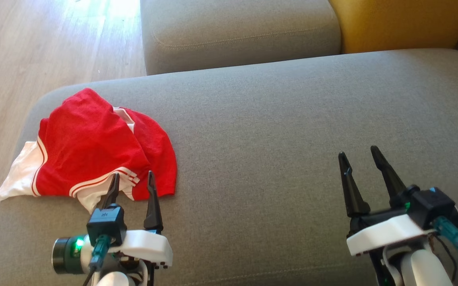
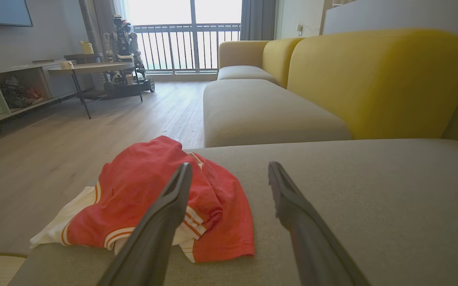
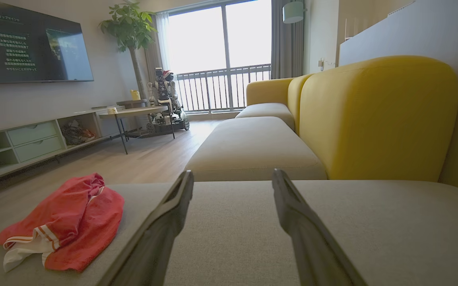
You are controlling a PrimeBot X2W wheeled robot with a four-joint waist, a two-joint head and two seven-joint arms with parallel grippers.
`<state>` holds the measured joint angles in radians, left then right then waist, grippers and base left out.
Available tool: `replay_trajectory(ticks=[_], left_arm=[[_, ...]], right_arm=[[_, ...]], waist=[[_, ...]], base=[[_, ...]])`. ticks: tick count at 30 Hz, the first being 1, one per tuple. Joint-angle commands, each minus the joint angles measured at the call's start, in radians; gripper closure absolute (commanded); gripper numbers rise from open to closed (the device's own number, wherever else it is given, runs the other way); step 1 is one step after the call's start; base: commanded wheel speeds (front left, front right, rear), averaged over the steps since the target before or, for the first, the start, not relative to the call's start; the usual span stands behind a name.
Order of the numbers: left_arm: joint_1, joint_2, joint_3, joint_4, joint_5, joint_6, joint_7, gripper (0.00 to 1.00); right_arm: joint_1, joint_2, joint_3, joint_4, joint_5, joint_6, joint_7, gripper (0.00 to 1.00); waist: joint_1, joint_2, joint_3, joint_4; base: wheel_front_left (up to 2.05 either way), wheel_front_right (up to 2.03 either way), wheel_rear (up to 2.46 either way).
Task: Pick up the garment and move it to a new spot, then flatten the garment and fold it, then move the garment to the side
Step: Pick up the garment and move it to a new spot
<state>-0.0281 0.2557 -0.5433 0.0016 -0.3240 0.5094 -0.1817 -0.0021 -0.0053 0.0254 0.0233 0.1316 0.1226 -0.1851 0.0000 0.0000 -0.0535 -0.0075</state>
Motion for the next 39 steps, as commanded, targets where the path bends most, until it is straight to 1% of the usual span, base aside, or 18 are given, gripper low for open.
replay_trajectory(ticks=[1, 5, 9, 15, 20, 24, 31, 39], left_arm=[[-0.043, 0.008, 0.030, -0.037, 0.012, -0.001, -0.018, 0.00], [-0.020, -0.015, 0.061, -0.027, 0.013, -0.040, -0.031, 0.00], [0.007, -0.050, 0.110, -0.017, 0.028, -0.081, -0.045, 0.00], [0.041, -0.100, 0.169, 0.015, 0.091, -0.146, -0.065, 0.00], [0.057, -0.133, 0.206, 0.033, 0.166, -0.184, -0.080, 0.00], [0.065, -0.156, 0.241, 0.046, 0.183, -0.218, -0.080, 0.00], [0.073, -0.183, 0.281, 0.058, 0.207, -0.258, -0.080, 0.00], [0.076, -0.199, 0.309, 0.078, 0.211, -0.284, -0.080, 0.00]], right_arm=[[-0.019, -0.013, 0.026, -0.030, -0.019, 0.007, -0.014, 0.00], [-0.017, -0.013, 0.032, -0.018, -0.024, 0.007, -0.027, 0.00], [-0.015, -0.014, 0.033, -0.013, -0.038, 0.007, -0.041, 0.00], [-0.009, -0.015, 0.028, -0.003, -0.062, 0.008, -0.061, 0.00], [-0.008, -0.016, 0.031, 0.001, -0.100, 0.008, -0.077, 0.00], [-0.008, -0.016, 0.029, 0.007, -0.094, 0.008, -0.077, 0.00], [-0.011, -0.016, 0.029, 0.013, -0.086, 0.008, -0.077, 0.00], [-0.012, -0.016, 0.021, 0.014, -0.080, 0.008, -0.077, 0.00]], waist=[[0.0000, 0.0000, -0.001, 0.000], [0.0000, 0.0000, -0.005, 0.001], [0.0000, 0.0000, -0.008, 0.003], [0.0000, 0.0000, -0.013, 0.005], [0.0000, 0.0000, -0.018, 0.006], [0.0000, 0.0000, -0.020, 0.005], [0.0000, 0.0000, -0.020, 0.002], [0.0000, 0.0000, -0.019, 0.002]], base=[[0.00, 0.00, 0.00], [0.00, 0.00, 0.00], [0.00, 0.00, 0.00], [0.00, 0.00, 0.00], [0.00, 0.00, 0.00], [0.00, 0.00, 0.00], [0.00, 0.00, 0.00], [0.00, 0.00, 0.00]])
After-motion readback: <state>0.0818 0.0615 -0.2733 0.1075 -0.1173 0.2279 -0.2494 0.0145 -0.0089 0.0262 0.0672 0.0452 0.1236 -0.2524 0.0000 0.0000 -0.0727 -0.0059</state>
